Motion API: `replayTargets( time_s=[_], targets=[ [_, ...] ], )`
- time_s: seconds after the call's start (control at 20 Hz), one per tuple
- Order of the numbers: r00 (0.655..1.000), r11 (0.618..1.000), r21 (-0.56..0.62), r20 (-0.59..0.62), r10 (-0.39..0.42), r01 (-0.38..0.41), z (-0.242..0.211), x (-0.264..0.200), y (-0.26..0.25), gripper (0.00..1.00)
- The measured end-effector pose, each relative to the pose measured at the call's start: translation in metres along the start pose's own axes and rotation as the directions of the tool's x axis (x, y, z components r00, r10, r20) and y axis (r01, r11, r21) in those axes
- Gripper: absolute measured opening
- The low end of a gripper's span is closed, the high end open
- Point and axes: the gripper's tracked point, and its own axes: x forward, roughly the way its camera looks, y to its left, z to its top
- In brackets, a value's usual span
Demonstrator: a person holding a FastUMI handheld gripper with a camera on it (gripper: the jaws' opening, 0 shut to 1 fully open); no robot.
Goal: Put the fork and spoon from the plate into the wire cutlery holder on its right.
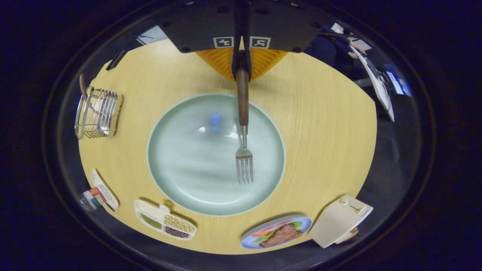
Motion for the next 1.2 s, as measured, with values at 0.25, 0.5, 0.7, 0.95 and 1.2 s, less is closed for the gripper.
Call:
replayTargets(
  time_s=[0.25, 0.5, 0.7, 0.95, 1.2],
  targets=[
    [0.998, 0.999, -0.003, 0.05, 0.035, -0.035, -0.003, -0.04, -0.011, 0.0],
    [0.99, 0.994, 0.049, 0.112, 0.088, -0.094, -0.009, -0.098, -0.041, 0.01],
    [0.982, 0.99, 0.114, 0.176, 0.065, -0.086, -0.017, -0.145, -0.102, 0.0],
    [0.98, 0.971, 0.23, 0.199, 0.024, -0.07, -0.036, -0.172, -0.174, 0.0],
    [0.987, 0.948, 0.31, 0.162, 0.025, -0.075, -0.061, -0.166, -0.209, 0.0]
  ],
)
